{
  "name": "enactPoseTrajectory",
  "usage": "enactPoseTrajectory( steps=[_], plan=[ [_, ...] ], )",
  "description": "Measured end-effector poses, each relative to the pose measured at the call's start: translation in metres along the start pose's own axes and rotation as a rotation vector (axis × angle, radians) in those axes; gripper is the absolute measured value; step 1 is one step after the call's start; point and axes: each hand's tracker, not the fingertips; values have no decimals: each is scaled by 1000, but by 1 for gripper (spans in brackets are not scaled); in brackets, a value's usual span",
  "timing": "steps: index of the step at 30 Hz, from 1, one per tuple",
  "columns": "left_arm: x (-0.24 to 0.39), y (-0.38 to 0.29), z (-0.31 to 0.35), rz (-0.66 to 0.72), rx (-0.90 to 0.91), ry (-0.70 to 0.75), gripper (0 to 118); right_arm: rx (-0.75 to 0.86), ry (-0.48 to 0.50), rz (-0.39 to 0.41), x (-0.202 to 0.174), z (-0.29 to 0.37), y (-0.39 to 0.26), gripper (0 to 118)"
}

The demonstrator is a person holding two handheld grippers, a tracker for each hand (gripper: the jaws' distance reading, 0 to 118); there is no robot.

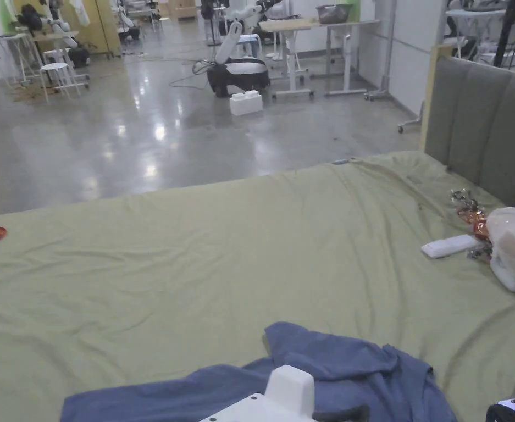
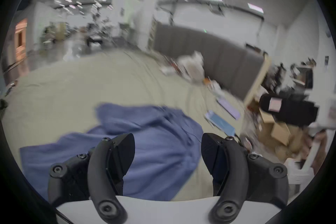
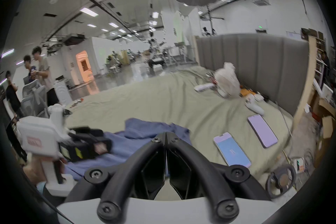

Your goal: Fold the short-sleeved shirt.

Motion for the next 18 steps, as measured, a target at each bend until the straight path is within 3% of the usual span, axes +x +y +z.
enactPoseTrajectory(
  steps=[3,7,11,13,15,18],
  plan=[
    [-24,18,82,-40,159,197,79,73,105,63,-19,1,13,0],
    [-36,27,185,-57,369,446,74,147,156,129,-42,-1,31,0],
    [-26,19,257,-117,455,677,65,191,194,152,-59,4,44,0],
    [-21,12,281,-148,451,842,49,209,211,167,-64,7,46,0],
    [-16,4,298,-149,468,908,26,226,191,193,-69,10,46,0],
    [-3,-9,315,-197,488,992,3,240,155,224,-71,14,44,0]
  ],
)
